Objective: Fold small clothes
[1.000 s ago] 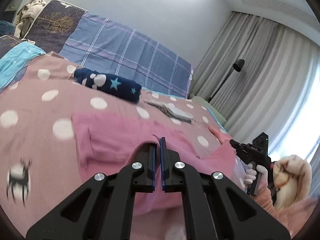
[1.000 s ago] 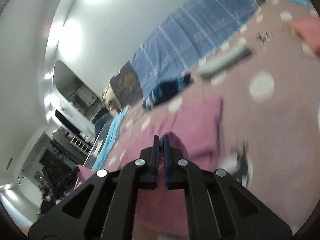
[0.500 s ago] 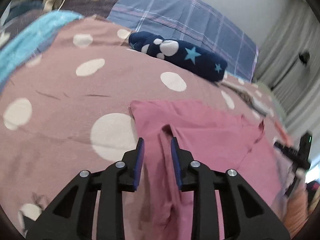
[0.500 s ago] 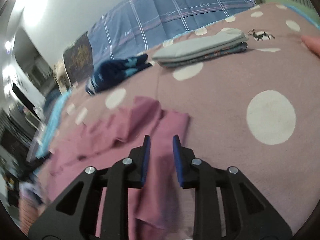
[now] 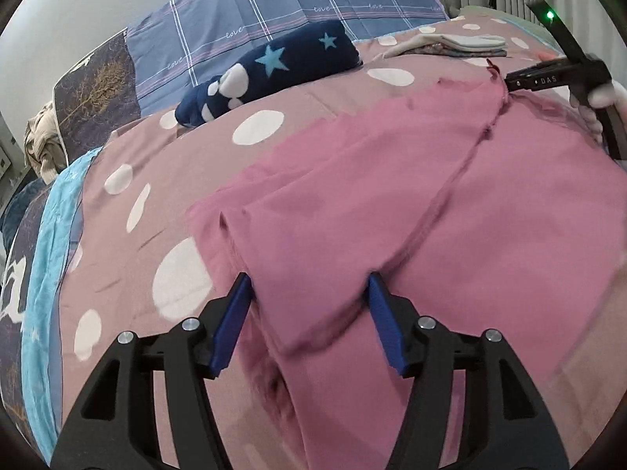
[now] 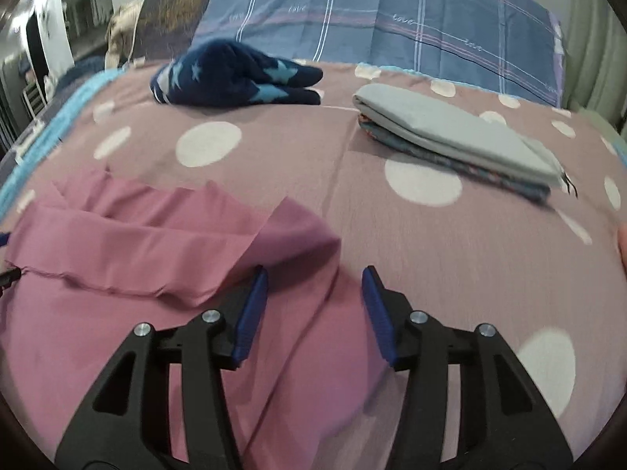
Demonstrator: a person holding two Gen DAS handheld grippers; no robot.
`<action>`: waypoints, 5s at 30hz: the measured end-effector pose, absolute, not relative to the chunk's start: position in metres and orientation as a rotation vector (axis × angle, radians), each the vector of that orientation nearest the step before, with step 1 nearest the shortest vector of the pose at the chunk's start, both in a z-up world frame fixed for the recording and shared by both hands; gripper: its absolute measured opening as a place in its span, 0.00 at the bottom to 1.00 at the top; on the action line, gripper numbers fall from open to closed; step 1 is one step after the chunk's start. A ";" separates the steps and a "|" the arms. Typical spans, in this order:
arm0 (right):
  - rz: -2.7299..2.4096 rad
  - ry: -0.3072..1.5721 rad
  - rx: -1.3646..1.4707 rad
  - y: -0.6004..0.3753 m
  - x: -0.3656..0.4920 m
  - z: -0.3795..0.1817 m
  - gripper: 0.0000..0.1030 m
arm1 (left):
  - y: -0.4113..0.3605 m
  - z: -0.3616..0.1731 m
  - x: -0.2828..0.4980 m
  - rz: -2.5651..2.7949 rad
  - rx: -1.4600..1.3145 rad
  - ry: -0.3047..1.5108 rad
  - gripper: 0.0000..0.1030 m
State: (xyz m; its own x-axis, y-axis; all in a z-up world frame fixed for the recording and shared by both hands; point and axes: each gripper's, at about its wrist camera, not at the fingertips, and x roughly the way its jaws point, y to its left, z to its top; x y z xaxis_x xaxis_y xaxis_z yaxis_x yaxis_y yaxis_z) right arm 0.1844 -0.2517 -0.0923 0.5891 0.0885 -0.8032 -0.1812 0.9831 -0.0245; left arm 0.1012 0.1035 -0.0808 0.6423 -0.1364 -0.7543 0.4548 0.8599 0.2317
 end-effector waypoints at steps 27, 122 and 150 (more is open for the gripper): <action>0.243 0.855 0.279 -0.281 0.199 -0.059 0.03 | 0.150 -0.064 0.239 -0.406 -0.095 0.865 0.02; 0.308 0.993 0.575 -0.379 0.114 -0.092 0.31 | -0.188 -0.063 0.002 -0.942 0.315 0.908 0.39; 0.417 0.855 0.589 -0.384 0.130 -0.096 0.22 | -0.214 -0.086 0.043 -0.932 0.194 0.946 0.40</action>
